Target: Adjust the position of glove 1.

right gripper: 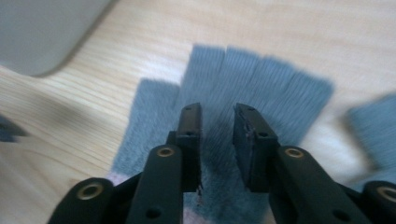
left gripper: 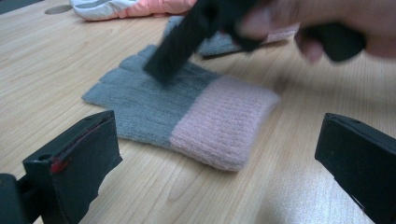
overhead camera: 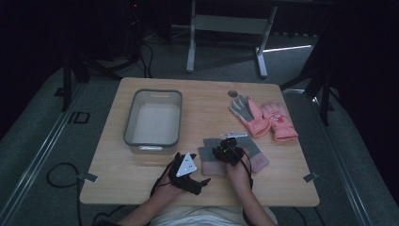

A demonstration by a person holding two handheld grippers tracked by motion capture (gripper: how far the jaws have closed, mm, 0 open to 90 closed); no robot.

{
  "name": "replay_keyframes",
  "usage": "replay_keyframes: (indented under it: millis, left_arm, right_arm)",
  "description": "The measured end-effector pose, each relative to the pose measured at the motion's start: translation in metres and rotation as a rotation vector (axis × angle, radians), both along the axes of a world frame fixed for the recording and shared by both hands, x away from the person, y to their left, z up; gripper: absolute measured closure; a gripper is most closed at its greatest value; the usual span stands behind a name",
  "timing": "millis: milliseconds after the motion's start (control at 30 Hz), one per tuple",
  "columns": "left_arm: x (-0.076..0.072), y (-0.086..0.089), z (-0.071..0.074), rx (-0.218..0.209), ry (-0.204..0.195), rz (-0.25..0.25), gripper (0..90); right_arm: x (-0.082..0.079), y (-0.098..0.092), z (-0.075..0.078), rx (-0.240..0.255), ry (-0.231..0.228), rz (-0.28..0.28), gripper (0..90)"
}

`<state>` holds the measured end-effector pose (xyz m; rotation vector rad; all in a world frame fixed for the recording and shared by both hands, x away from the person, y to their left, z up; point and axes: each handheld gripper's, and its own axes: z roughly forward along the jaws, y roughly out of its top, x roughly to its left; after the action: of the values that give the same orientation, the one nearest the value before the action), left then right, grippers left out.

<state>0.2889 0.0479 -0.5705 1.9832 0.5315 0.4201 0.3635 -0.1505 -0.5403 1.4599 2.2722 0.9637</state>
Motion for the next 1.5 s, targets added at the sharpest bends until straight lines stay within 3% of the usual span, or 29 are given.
replay_keyframes:
  millis: [67,100,167,233,300,433,600,667,733,867,900,1067,1100,1167,1400,1500]
  left_arm:
    - [0.0,0.0,0.0,0.0,0.001,-0.001,0.0]
    - [0.0,0.0,0.0,-0.001,0.002,0.0,0.0]
    - [0.0,0.0,0.0,-0.004,0.002,-0.001,0.0]
    - [0.0,0.0,0.0,-0.001,0.0,-0.004,0.0]
    - [0.0,0.0,0.0,0.0,0.003,-0.002,0.0]
    - [0.0,0.0,0.0,0.0,0.0,-0.004,0.0]
    - [0.001,0.0,0.0,-0.005,0.009,-0.005,0.0]
    - [0.001,0.0,0.0,-0.006,0.008,-0.006,0.0]
    - [0.001,0.001,0.0,-0.005,0.01,-0.009,0.0]
    - [0.001,0.0,0.0,-0.007,0.011,-0.009,0.0]
    - [0.001,0.0,0.0,-0.006,0.011,-0.009,0.0]
    - [0.0,0.0,0.0,0.001,0.006,-0.009,0.0]
    - [0.0,0.0,0.0,-0.002,0.007,-0.009,0.0]
    - [0.0,0.0,0.0,0.0,0.005,-0.01,0.0]
    - [0.001,0.0,0.0,-0.004,0.009,-0.008,0.0]
    - [0.001,0.0,0.0,-0.005,0.011,-0.008,0.0]
  right_arm:
    - [0.0,-0.004,0.008,-0.011,-0.024,0.014,70.5]
    - [0.002,-0.015,0.021,-0.017,-0.063,0.033,69.6]
    - [0.008,-0.037,0.037,-0.029,-0.097,0.073,68.4]
    - [0.01,-0.044,0.04,-0.03,-0.101,0.085,68.1]
    - [0.015,-0.064,0.044,-0.023,-0.077,0.127,67.8]
    - [0.016,-0.103,0.038,-0.076,-0.077,0.204,64.6]
    - [0.02,-0.124,0.024,-0.121,-0.042,0.248,61.6]
    - [0.024,-0.131,0.018,-0.119,-0.005,0.254,61.7]
    - [0.027,-0.135,0.012,-0.134,-0.008,0.285,60.7]
    - [0.031,-0.135,0.01,-0.15,-0.009,0.284,60.8]
    - [0.035,-0.133,0.004,-0.174,0.024,0.3,61.4]
    - [0.038,-0.131,0.003,-0.2,0.052,0.314,68.6]
    - [0.036,-0.127,0.003,-0.224,0.042,0.313,71.6]
    - [0.034,-0.126,0.003,-0.226,0.029,0.301,79.9]
    - [0.029,-0.123,0.003,-0.229,0.018,0.252,83.4]
    - [0.024,-0.124,0.013,-0.208,0.01,0.231,85.2]
